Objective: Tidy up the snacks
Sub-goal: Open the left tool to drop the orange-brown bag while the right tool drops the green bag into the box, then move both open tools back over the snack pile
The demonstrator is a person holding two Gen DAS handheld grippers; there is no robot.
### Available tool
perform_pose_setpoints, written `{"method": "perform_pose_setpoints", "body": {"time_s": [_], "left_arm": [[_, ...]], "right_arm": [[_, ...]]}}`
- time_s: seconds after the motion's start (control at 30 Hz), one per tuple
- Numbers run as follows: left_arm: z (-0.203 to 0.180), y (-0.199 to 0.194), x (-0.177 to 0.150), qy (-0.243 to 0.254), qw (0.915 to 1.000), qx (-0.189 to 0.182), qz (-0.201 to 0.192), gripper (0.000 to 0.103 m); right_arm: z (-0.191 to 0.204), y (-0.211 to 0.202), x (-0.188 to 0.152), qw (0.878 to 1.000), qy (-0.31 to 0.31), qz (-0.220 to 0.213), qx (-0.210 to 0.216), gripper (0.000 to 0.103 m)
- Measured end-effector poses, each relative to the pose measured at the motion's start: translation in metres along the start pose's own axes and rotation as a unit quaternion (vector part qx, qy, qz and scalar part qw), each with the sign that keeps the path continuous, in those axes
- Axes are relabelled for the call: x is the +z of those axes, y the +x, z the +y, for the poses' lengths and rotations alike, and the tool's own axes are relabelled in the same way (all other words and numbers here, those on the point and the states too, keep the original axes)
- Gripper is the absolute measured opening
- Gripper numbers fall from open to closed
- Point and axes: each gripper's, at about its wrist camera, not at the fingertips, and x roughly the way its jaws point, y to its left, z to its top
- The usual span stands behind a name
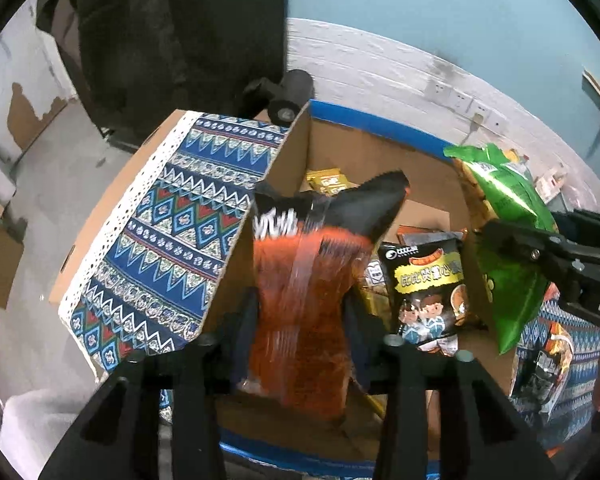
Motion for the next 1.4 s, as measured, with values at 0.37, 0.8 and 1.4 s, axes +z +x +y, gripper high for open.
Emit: {"method": "perform_pose_setpoints", "body": {"time_s": [0.37,0.8,1.4], "left_arm": [[-0.009,-0.014,0.001,0.023,0.9988,0.036,-0.024,0.071],[-0.057,-0.033,-0.009,0.077,0.9964,0.013,-0.034,0.076],[-0.182,-0.041,-0.045,0.192,0.9802,-0.046,-0.011,0.08]], "right_arm": [[-0.001,-0.014,0.0,1.0,0.008,-0.017,0.016,0.066],[-0.026,-0.057,-0.036,0.999,-0.018,-0.029,-0.037,0.076],[-0.121,-0.107,-0.122,0.995,0.042,-0.007,-0.087,0.076]]}}
